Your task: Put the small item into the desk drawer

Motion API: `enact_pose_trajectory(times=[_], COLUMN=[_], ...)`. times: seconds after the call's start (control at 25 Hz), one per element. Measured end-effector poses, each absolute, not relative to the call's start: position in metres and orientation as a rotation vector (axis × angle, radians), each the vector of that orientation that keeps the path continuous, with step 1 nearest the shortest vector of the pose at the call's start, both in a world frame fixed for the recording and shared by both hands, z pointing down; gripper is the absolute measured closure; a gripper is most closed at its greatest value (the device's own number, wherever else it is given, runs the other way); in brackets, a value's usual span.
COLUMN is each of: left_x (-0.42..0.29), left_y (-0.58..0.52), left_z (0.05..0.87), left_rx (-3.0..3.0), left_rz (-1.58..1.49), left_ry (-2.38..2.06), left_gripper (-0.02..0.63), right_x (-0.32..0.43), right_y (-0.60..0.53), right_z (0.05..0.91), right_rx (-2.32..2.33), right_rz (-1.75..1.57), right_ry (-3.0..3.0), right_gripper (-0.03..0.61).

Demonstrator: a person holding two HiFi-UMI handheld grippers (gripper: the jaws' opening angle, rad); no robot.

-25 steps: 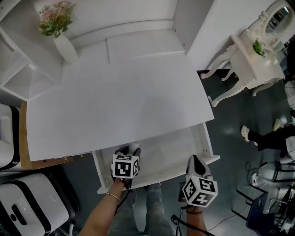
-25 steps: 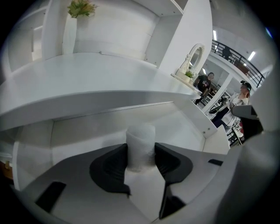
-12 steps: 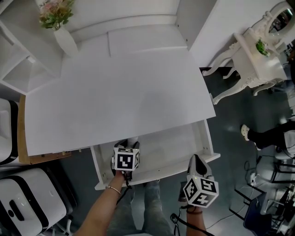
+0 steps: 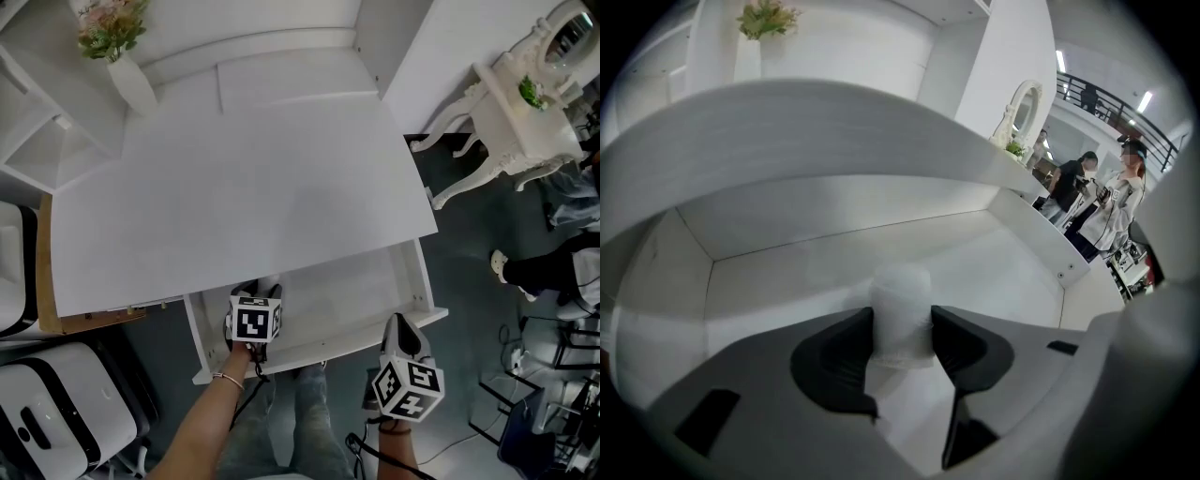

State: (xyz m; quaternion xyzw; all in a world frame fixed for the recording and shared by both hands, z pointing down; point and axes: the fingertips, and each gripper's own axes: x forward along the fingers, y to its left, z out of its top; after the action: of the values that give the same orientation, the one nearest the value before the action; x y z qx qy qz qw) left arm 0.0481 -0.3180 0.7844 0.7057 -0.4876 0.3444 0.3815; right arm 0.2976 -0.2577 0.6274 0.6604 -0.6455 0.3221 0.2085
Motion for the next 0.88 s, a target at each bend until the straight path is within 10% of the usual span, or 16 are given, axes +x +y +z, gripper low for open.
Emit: enact_pose_trajectory(times=[0.88], left_x=[0.048], left_y=[-0.308], left_z=[0.737], left_rx=[1.906], left_rz=[0.892], left_ry=[-1.229], left_gripper=[0.390], right_x=[0.290], right_y=[-0.257], right_z=[0.612], right_rx=[1.854], right_rz=[0.896], right_ry=[-1.848], right_gripper=[0.574])
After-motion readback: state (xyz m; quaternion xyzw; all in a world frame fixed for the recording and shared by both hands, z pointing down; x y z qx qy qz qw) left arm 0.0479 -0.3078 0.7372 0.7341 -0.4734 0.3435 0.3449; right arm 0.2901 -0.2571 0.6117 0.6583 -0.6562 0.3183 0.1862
